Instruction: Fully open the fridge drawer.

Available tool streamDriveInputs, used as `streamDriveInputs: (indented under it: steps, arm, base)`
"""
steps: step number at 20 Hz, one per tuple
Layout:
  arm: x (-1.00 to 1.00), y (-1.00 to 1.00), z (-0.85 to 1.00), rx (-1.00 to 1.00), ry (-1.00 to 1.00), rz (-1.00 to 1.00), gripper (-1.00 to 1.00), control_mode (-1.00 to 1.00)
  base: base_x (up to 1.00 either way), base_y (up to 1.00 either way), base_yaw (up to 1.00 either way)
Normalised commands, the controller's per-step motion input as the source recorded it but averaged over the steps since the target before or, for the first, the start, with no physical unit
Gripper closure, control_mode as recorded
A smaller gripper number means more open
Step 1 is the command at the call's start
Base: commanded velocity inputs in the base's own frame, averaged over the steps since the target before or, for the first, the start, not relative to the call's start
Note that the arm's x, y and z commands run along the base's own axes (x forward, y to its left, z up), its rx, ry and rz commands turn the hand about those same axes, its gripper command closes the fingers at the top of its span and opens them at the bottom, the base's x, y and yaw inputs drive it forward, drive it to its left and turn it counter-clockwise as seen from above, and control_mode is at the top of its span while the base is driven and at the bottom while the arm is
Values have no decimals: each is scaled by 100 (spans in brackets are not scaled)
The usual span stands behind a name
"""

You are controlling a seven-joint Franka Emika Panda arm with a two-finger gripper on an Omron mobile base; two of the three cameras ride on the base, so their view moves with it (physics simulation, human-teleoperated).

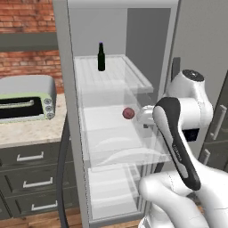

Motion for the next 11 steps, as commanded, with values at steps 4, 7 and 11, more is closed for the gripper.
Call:
streamDriveInputs:
  steps: [4,7,11]
  arm:
    - [-70,0,100,11,-18,-3,-100,-100]
    - [-14,0,33,0,-1,0,-100,-100]
    - [0,0,0,0,0,0,-100,-100]
  base:
    - [0,0,0]
    - [0,0,0]
    - [0,0,0]
